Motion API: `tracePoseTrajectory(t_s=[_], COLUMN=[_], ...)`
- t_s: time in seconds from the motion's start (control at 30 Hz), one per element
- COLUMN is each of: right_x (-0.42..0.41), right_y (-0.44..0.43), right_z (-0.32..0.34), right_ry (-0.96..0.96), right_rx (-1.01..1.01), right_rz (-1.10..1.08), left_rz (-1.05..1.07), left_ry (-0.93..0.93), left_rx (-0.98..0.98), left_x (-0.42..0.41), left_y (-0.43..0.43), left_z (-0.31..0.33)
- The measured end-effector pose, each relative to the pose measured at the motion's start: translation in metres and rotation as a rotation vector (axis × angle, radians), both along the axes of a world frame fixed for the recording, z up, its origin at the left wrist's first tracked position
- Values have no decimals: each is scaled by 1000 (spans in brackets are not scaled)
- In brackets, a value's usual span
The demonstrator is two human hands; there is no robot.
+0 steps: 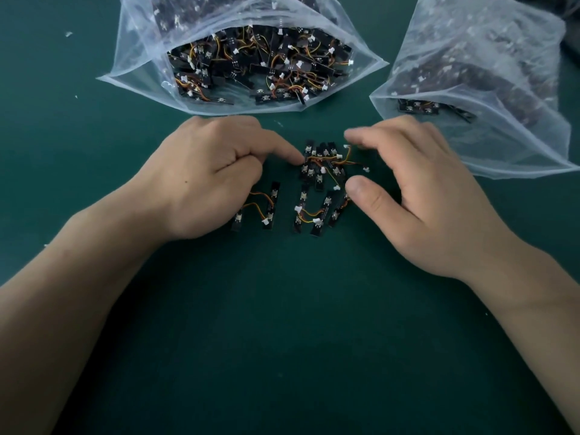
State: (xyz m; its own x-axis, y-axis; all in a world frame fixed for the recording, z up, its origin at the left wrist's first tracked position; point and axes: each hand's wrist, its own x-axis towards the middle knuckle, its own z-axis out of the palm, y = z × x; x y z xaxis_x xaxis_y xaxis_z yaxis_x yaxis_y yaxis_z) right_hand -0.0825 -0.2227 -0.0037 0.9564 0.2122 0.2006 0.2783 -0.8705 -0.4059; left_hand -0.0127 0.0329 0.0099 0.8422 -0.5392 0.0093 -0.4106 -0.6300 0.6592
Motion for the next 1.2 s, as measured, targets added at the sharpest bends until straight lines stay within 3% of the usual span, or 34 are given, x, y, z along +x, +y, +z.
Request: tracePoseTrajectory(t_s=[0.17, 0.4, 0.63, 0.9, 1.07, 1.2], right_x=[-2, 0, 4, 1, -6, -10], right_y=[12, 16, 11, -2, -3, -1], right_z=[3, 2, 0, 5, 11, 17], right_ry=[-8, 29, -34, -75, -41, 7], right_rx=[-138, -223, -97, 5, 40, 16], right_rz=[136, 103, -77, -113, -124, -119], left_rz=[-47, 13, 14, 15, 116, 69], left_ry=[-37, -69, -130, -16, -136, -160], left_rx=[19, -32, -18, -110, 71, 127], left_x=[0, 0, -2, -3, -4, -7], left_y=[0, -1, 0, 8, 19, 23], left_z=[-2, -11, -13, -6, -1, 2])
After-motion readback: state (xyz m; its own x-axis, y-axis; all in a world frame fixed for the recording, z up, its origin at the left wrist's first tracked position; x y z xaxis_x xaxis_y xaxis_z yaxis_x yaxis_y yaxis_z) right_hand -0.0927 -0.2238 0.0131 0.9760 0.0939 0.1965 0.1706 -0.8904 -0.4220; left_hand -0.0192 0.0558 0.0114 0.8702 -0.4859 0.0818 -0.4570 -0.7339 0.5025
